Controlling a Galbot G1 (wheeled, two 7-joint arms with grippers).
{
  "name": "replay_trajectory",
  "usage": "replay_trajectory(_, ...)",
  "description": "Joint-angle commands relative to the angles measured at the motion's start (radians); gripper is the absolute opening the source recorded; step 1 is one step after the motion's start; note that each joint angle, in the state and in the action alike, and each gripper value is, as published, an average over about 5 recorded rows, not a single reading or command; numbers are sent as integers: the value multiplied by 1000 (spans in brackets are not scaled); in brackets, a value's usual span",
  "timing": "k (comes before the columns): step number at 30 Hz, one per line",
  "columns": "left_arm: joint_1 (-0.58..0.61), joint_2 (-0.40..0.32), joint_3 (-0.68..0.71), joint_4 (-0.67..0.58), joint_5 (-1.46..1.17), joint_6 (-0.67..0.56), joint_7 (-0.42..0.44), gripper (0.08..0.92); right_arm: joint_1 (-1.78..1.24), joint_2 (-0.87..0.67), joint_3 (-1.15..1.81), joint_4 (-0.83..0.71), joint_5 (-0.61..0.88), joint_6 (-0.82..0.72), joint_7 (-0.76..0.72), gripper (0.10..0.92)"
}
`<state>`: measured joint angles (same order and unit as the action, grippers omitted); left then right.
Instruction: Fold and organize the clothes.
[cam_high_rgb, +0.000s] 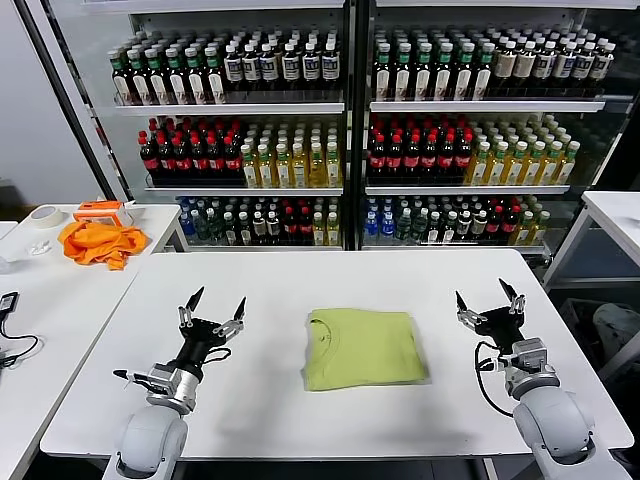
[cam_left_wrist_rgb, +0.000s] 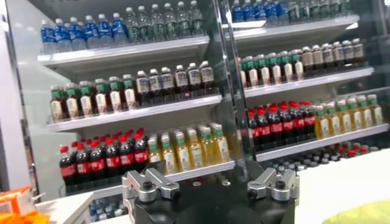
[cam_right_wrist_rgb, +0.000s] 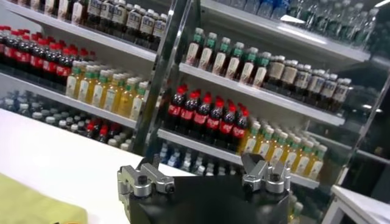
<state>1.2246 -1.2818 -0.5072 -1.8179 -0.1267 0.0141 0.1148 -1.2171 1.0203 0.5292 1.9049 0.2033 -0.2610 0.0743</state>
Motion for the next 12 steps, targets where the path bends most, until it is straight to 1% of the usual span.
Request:
replay_trajectory(1, 28, -7, 5, 15, 15, -93, 76, 823, -10, 41, -12, -16, -40, 57, 69, 823)
replay_trajectory(6, 37, -6, -14, 5, 7, -96, 168, 823, -21, 56, -8, -22, -44, 77, 69, 823)
replay_trajectory(8, 37, -4, -17, -1, 6, -95, 165, 823, -23, 57, -7, -28, -48, 85, 65, 823)
replay_trajectory(12, 33, -4, -16, -6, 13, -94, 132, 822, -26, 59, -5, -34, -61, 106, 54, 823)
